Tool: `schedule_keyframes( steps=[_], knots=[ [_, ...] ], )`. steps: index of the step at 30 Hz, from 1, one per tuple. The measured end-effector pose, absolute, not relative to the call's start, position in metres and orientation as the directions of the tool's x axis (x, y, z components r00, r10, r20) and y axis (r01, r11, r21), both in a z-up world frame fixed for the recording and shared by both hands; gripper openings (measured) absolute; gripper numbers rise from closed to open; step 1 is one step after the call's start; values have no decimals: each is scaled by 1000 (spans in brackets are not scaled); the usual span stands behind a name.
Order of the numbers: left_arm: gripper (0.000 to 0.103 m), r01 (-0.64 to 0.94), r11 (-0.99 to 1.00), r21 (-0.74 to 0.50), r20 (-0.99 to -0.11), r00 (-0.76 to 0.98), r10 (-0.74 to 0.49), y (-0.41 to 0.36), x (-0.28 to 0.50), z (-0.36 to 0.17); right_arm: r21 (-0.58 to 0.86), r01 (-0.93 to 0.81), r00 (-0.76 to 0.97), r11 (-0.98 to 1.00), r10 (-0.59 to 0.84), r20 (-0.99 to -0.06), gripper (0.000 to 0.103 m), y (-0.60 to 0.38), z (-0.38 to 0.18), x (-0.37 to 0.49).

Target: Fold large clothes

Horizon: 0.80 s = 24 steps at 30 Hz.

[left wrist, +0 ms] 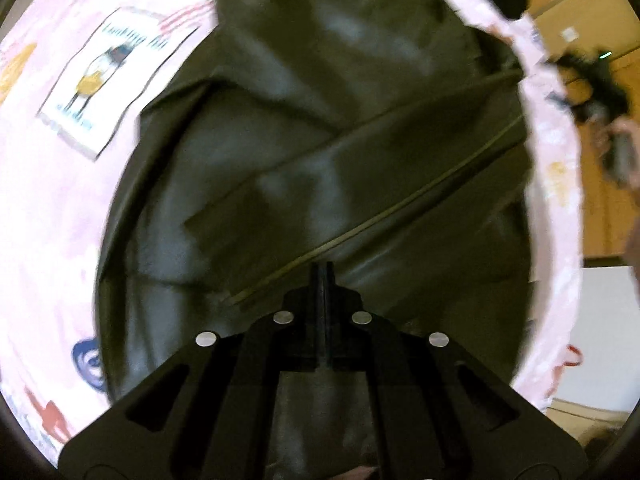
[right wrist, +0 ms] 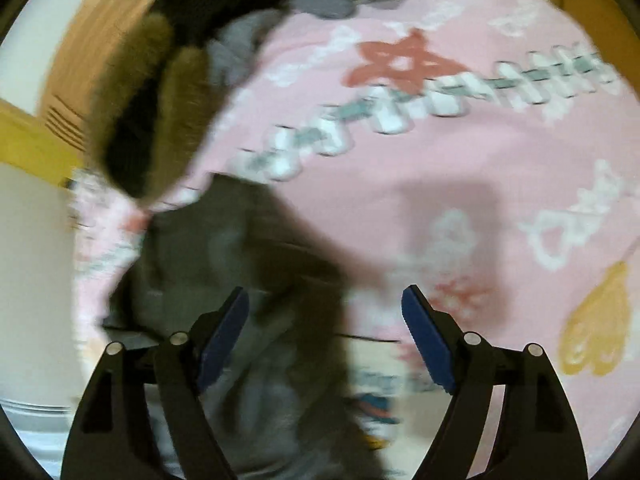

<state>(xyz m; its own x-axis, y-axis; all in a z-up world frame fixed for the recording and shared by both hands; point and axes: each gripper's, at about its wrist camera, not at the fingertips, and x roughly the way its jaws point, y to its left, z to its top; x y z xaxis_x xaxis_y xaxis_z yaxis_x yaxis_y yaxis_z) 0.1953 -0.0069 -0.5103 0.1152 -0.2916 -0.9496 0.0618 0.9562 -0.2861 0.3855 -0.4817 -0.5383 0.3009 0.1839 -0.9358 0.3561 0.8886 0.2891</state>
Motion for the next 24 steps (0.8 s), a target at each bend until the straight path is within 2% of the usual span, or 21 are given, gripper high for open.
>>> schedule_keyframes(
  steps=[1, 3, 5, 7, 11, 13, 17, 22, 24],
  knots=[
    [2, 74, 949, -306, -942, 120, -313, -17, 199, -509, 270, 366, 265, 890, 178, -948, 52, -481, -552, 386],
    [2, 114, 924, -365, -919, 115, -378, -36, 219, -511, 291, 383, 224, 877, 217, -950, 26, -476, -579, 390],
    [2, 131, 905, -405, -902, 106, -419, -65, 234, -525, 333, 358, 203, 872, 276, -939, 7, -462, -590, 393],
    [2, 143, 925, -351, -926, 90, -366, -79, 245, -545, 342, 287, 232, 895, 281, -931, 3, -435, -581, 395],
    [2, 86, 976, -199, -979, 23, -201, -82, 237, -593, 282, 157, 249, 946, 239, -939, 3, -395, -560, 394],
    [2, 63, 980, -191, -980, 41, -193, -70, 222, -597, 264, 74, 239, 962, 239, -941, 3, -374, -554, 392],
    [4, 109, 989, -97, -992, 69, -105, -54, 190, -594, 242, -93, 226, 966, 257, -940, 3, -327, -539, 389],
    [5, 131, 991, -23, -996, 87, -35, -44, 182, -590, 155, -68, 177, 986, 165, -970, 3, -302, -564, 414],
    [5, 131, 991, -25, -996, 80, -35, -37, 183, -591, 180, -35, 135, 983, 183, -974, 3, -308, -572, 421]
  ],
)
